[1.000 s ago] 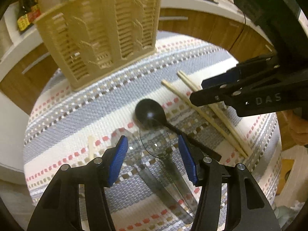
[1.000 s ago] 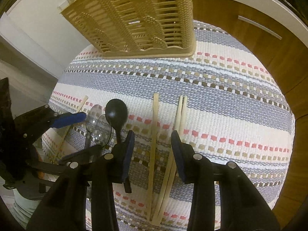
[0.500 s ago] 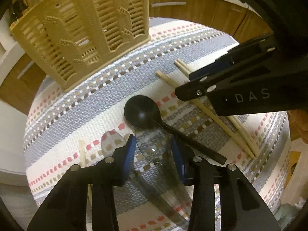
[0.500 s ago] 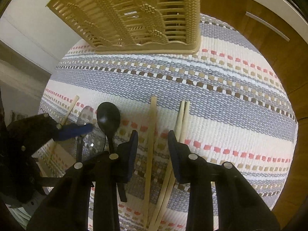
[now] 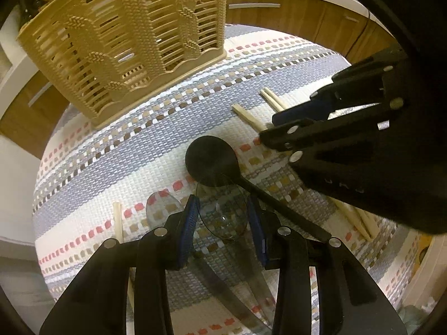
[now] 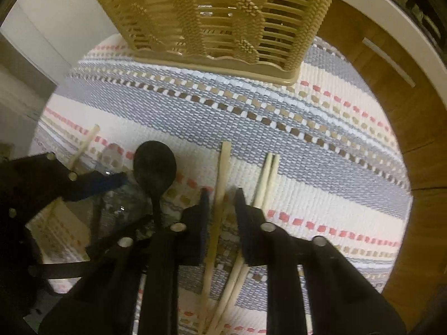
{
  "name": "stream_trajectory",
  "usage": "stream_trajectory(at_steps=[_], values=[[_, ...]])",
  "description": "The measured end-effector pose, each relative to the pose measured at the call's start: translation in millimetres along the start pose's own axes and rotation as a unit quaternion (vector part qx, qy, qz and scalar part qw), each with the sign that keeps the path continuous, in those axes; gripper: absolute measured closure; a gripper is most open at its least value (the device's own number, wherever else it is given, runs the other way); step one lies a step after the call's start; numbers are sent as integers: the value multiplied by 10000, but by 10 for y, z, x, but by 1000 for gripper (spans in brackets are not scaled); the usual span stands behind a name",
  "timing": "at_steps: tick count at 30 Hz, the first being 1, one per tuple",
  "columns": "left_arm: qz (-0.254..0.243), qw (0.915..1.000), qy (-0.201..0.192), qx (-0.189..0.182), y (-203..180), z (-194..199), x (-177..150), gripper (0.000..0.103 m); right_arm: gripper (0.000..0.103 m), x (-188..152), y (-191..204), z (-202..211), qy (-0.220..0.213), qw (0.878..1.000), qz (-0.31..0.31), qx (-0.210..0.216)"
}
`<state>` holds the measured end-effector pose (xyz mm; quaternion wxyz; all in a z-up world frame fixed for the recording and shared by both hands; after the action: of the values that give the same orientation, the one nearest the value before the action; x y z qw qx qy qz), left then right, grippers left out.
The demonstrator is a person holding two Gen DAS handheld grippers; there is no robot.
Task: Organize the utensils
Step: 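Grasp another clear spoon with the left tool while the right tool grasps a chopstick, then lower the spoon and chopstick into the beige holder and open both tools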
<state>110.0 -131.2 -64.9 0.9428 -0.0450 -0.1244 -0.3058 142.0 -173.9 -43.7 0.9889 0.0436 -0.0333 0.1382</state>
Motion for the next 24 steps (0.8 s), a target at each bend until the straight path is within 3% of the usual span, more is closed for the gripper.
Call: stream_trajectory(at_steps=[1, 5, 12, 19, 24], values=[[38, 10000, -27, 33, 6, 3, -2, 69, 98, 5, 17, -5, 0, 10000, 33, -58], [179, 9996, -177, 112, 101, 56, -24, 70, 98, 12, 58, -15, -59, 9999, 95, -54], [417, 9952, -882, -11, 251, 460, -129, 70, 98, -130, -41, 217, -524, 9980, 121, 336], [570, 9839, -1690, -77, 308, 985, -270, 70, 99, -442, -109, 708, -1468, 9862, 298, 710], [619, 9697, -2364, -54, 304, 1448, -358, 70, 99, -761, -203, 1241, -2400, 9673, 341, 746]])
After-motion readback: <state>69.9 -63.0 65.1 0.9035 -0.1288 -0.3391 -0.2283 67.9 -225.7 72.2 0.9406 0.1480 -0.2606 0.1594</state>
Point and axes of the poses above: each gripper's, at about its wrist camera, not at the fingertips, and z roughly against the way its jaws point, y to its left, x to its top, the point moved 2 cm from there along -z, roughly the way its jaws point, and after that the axes turned 8 degrees about y, right-handed, at the moved point
